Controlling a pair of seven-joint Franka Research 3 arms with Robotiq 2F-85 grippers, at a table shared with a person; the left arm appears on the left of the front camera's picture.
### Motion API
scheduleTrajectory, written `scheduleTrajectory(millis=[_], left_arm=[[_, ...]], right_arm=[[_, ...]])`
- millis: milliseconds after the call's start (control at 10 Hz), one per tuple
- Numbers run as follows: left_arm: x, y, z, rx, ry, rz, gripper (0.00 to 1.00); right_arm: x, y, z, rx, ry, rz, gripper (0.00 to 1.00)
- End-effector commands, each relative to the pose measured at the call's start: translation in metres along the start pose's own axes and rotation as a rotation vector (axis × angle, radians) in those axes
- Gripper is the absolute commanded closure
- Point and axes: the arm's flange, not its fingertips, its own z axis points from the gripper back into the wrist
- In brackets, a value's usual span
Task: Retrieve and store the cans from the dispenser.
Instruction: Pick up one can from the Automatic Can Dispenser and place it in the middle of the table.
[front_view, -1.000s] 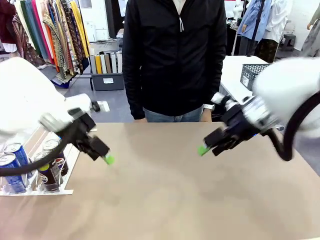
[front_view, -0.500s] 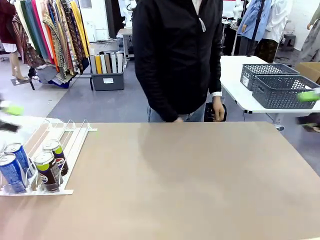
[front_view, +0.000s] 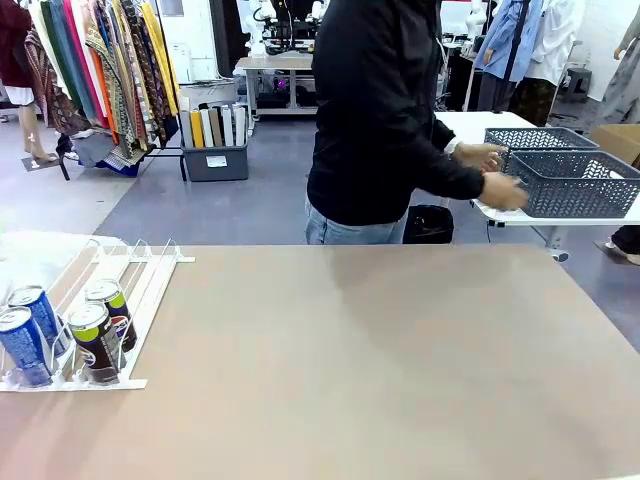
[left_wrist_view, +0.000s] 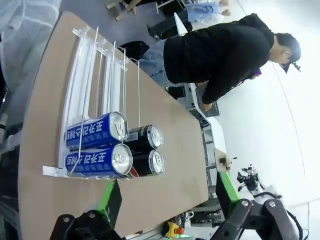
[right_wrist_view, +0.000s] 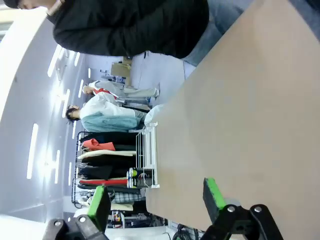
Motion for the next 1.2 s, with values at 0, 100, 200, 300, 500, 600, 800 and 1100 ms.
scheduleTrajectory(millis=[0,100,200,300,500,600,800,1100], left_arm=[[-0.003,-0.011,-0.022,-0.024,0.092,-0.046,0.00],[-0.003,-0.011,-0.022,-0.024,0.092,-0.046,0.00],[-0.003,-0.011,-0.022,-0.024,0.092,-0.046,0.00],[-0.003,-0.011,-0.022,-0.024,0.092,-0.046,0.00],[-0.002,-0.014,-0.027,-0.008,0.104,-0.028,0.00],[-0.005,-0.039,-0.039,0.102,0.202,-0.153,0.00],[-0.017,-0.077,-0.077,0.295,0.388,-0.342,0.00],[-0.055,-0.099,-0.145,0.424,0.536,-0.523,0.00]], right_arm=[[-0.007,0.013,0.013,0.030,0.003,0.001,0.00],[-0.007,0.013,0.013,0.030,0.003,0.001,0.00],[-0.007,0.013,0.013,0.030,0.003,0.001,0.00],[-0.007,0.013,0.013,0.030,0.003,0.001,0.00],[-0.007,0.013,0.013,0.030,0.003,0.001,0.00],[-0.007,0.013,0.013,0.030,0.003,0.001,0.00],[-0.007,0.013,0.013,0.030,0.003,0.001,0.00],[-0.007,0.013,0.013,0.030,0.003,0.001,0.00]])
